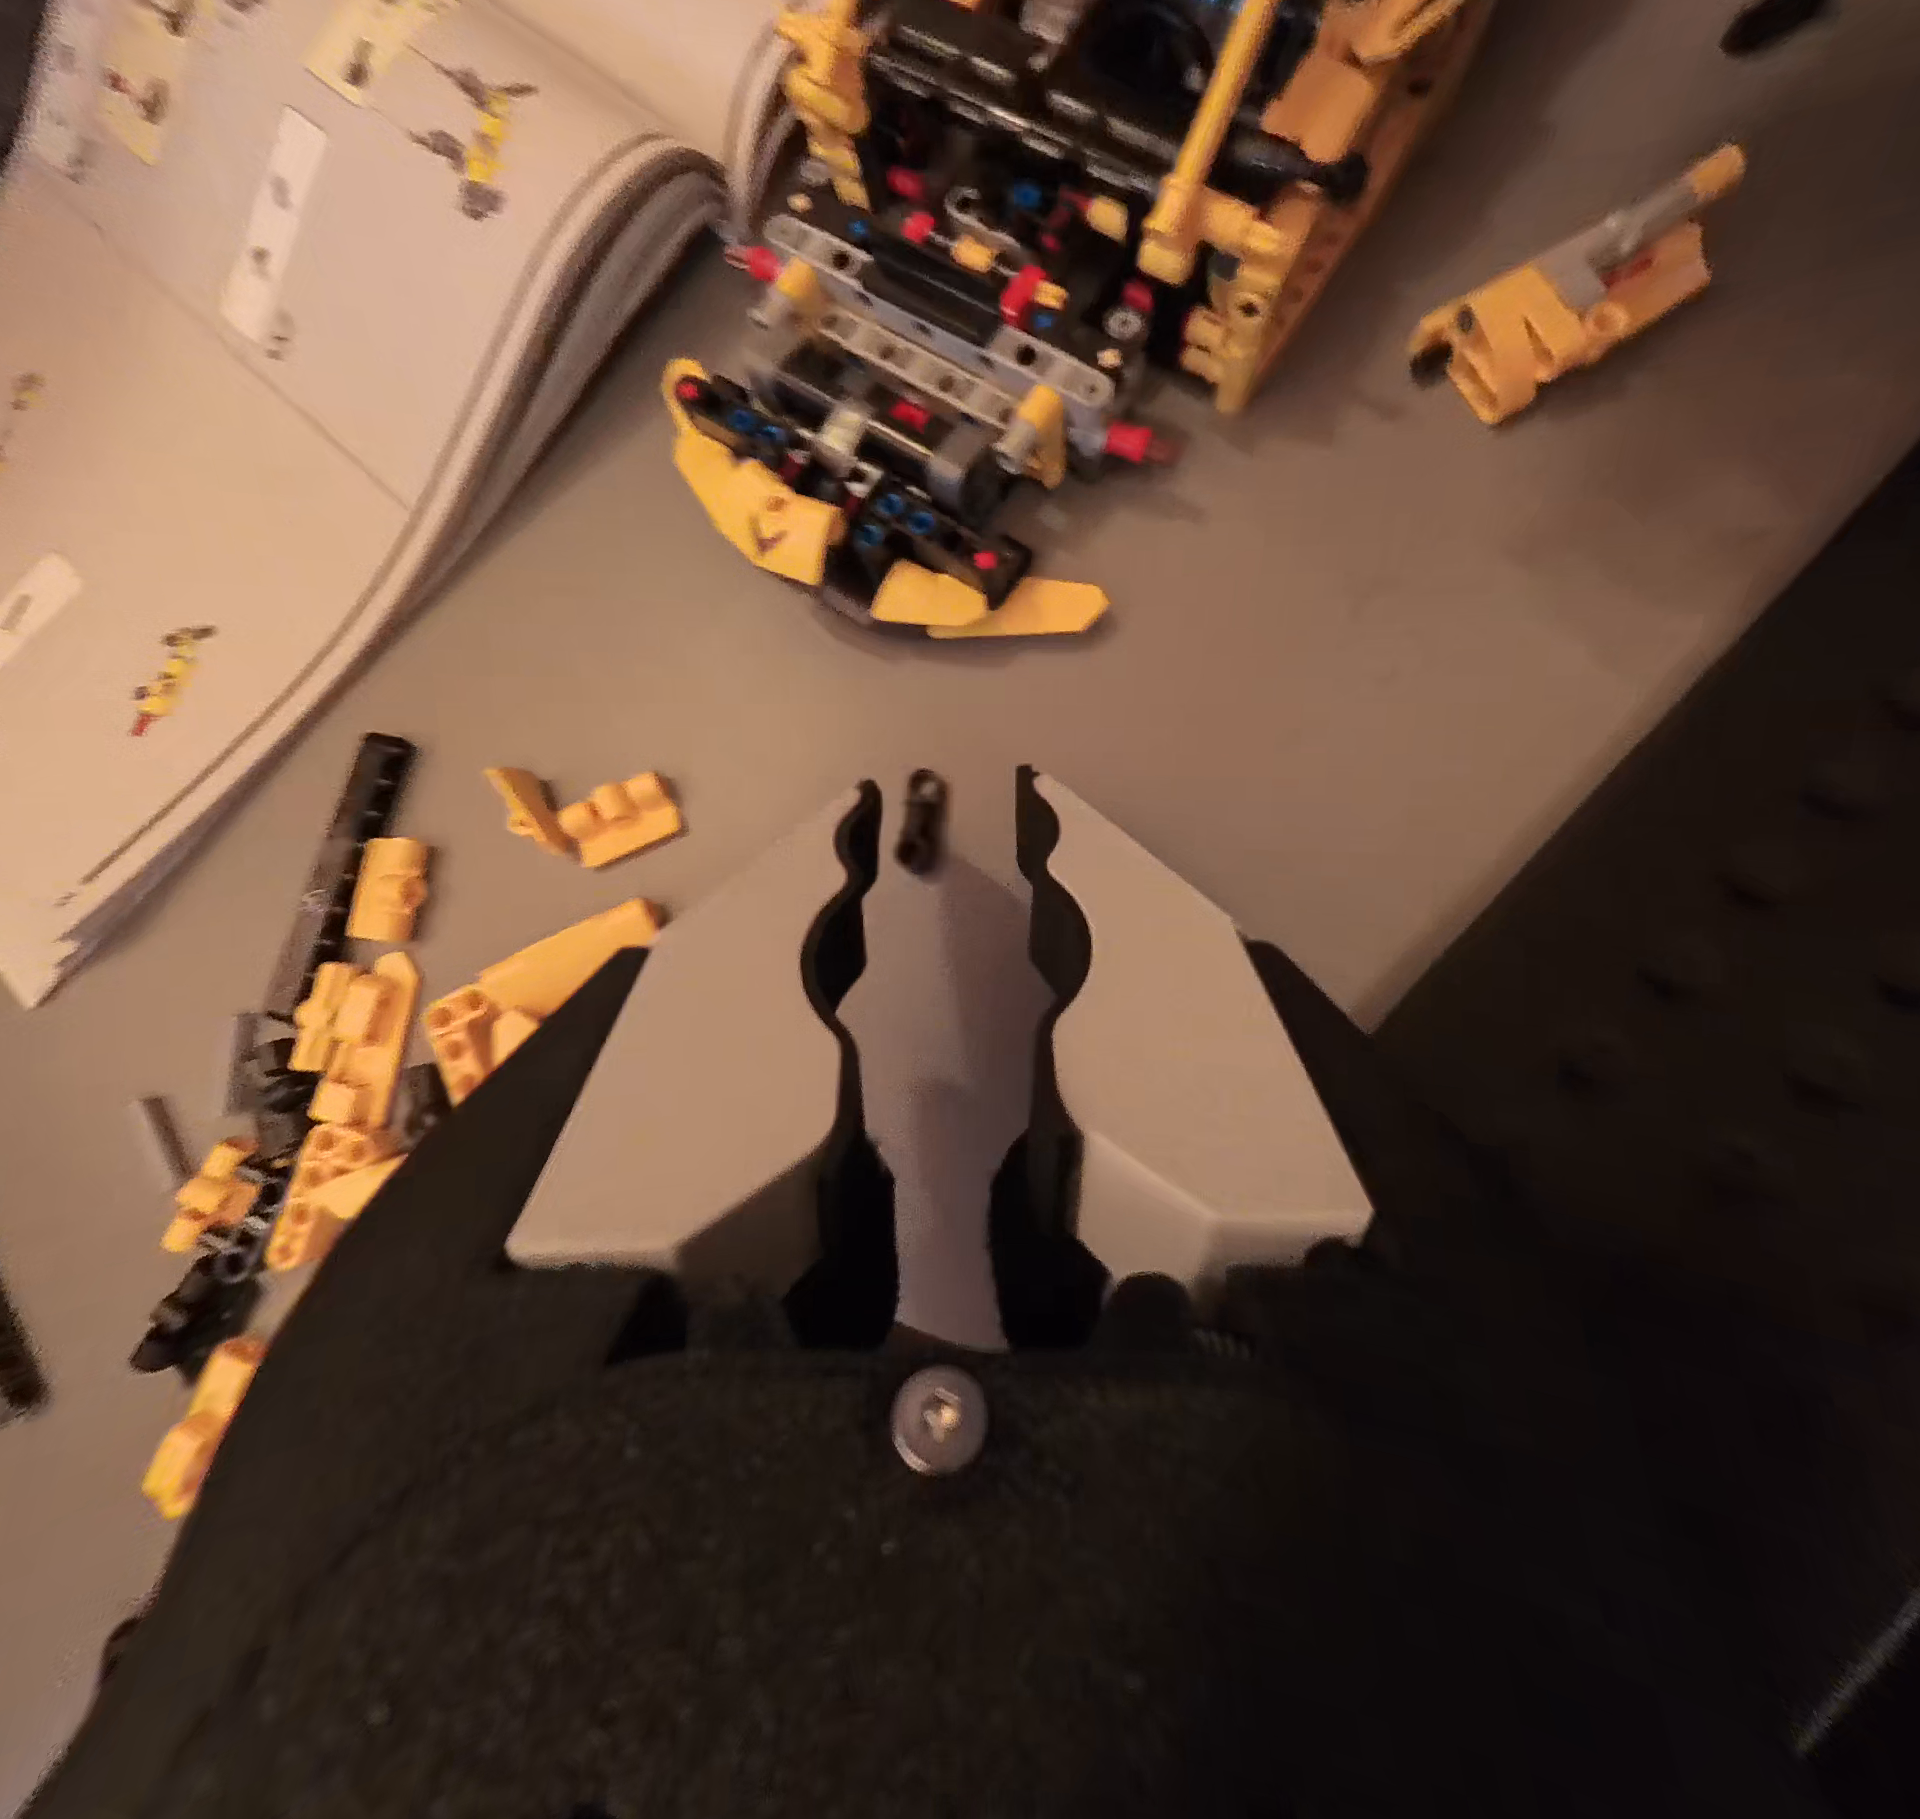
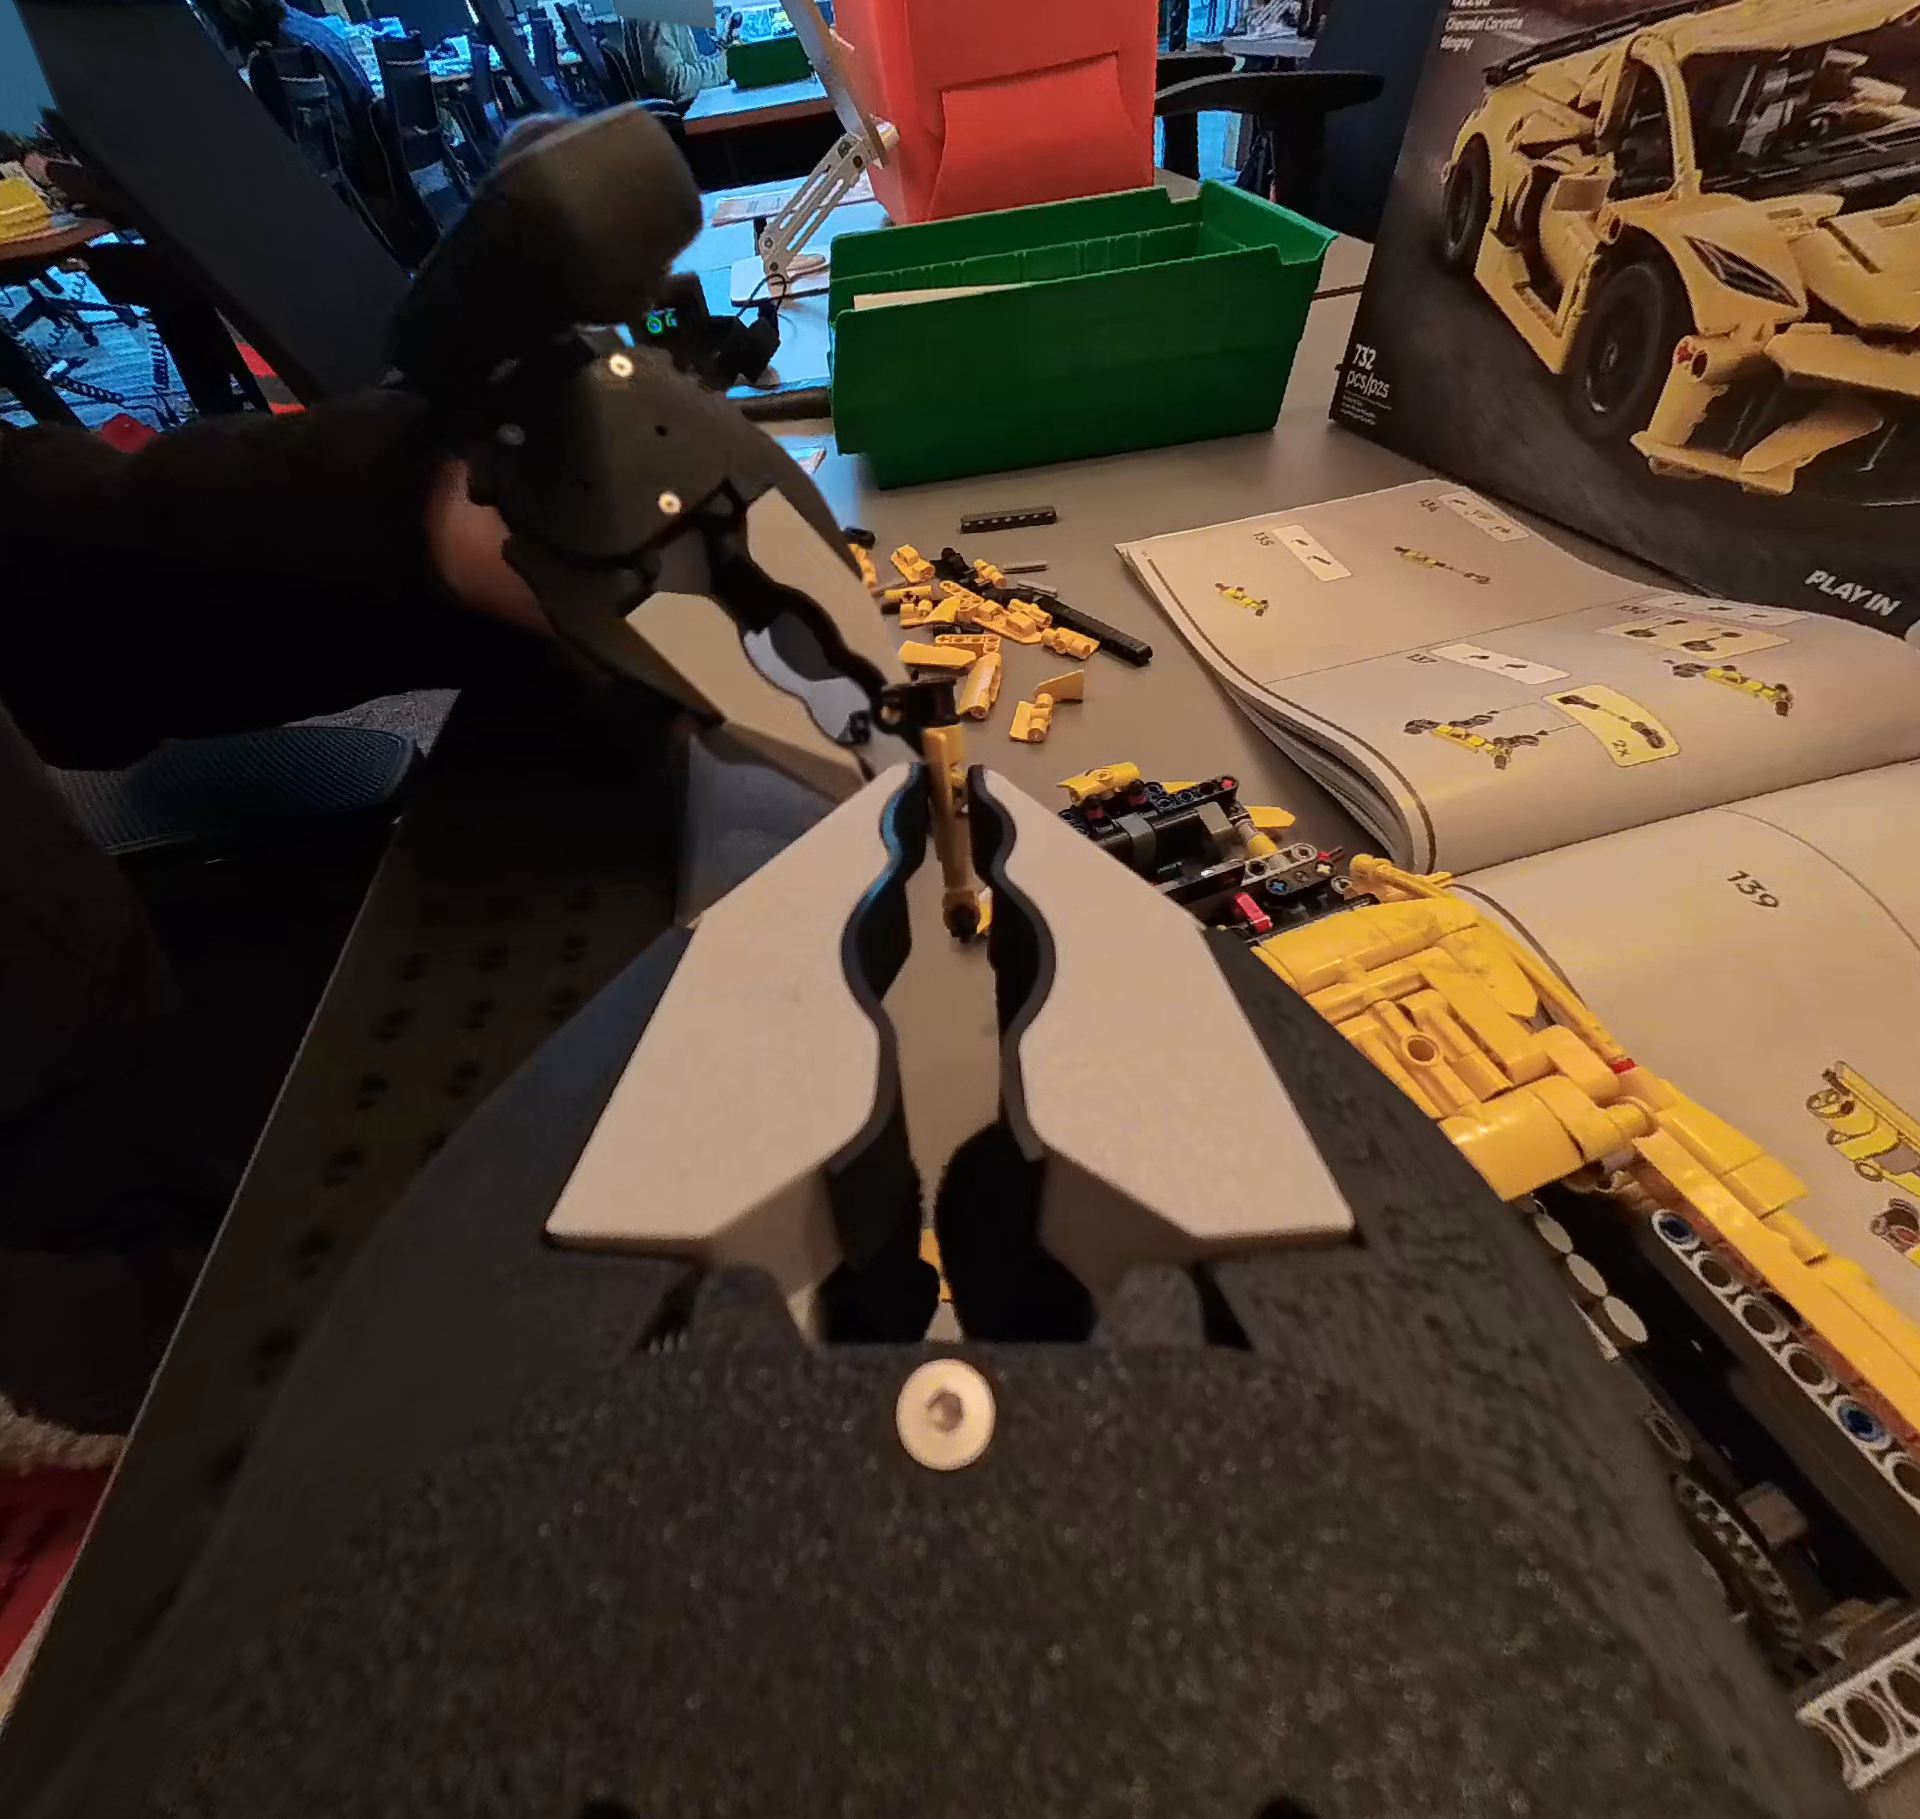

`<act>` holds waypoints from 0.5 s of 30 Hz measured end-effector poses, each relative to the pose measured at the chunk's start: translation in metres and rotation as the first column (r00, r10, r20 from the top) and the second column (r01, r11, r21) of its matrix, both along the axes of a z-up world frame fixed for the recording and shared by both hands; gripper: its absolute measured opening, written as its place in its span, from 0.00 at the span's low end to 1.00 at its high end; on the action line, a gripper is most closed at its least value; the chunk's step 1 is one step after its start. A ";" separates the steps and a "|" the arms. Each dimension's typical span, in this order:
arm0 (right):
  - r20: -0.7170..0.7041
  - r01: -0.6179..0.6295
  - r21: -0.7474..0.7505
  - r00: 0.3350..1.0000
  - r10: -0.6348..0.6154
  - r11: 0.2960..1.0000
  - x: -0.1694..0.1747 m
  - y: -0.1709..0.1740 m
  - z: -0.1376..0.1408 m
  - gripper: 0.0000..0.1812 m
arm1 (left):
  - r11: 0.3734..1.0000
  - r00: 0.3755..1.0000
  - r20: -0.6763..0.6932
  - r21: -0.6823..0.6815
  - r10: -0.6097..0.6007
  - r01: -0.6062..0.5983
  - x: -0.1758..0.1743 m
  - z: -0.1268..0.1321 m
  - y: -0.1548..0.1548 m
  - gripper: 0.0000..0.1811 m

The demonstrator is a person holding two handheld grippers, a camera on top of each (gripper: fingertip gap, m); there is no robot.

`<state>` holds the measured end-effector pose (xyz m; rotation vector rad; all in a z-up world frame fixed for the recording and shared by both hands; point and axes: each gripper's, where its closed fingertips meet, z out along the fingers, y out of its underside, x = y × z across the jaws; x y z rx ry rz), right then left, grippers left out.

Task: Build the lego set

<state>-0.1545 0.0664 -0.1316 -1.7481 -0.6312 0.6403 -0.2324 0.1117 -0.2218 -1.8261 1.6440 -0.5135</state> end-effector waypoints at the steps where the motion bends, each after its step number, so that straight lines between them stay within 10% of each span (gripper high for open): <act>1: -0.003 0.001 -0.001 1.000 -0.001 1.000 0.000 0.000 0.000 0.03 | 1.000 1.000 -0.002 0.008 0.006 -0.006 -0.002 0.000 0.006 0.14; 8: 0.002 -0.006 -0.025 1.000 0.006 1.000 -0.001 0.000 -0.004 0.03 | 0.995 0.995 -0.037 -0.044 -0.089 0.087 -0.010 -0.016 0.009 0.03; 15: 0.244 -0.087 -0.348 0.953 0.179 0.933 -0.026 -0.021 -0.072 0.04 | 0.968 0.975 -0.080 0.125 -0.208 0.216 -0.007 -0.015 -0.002 0.00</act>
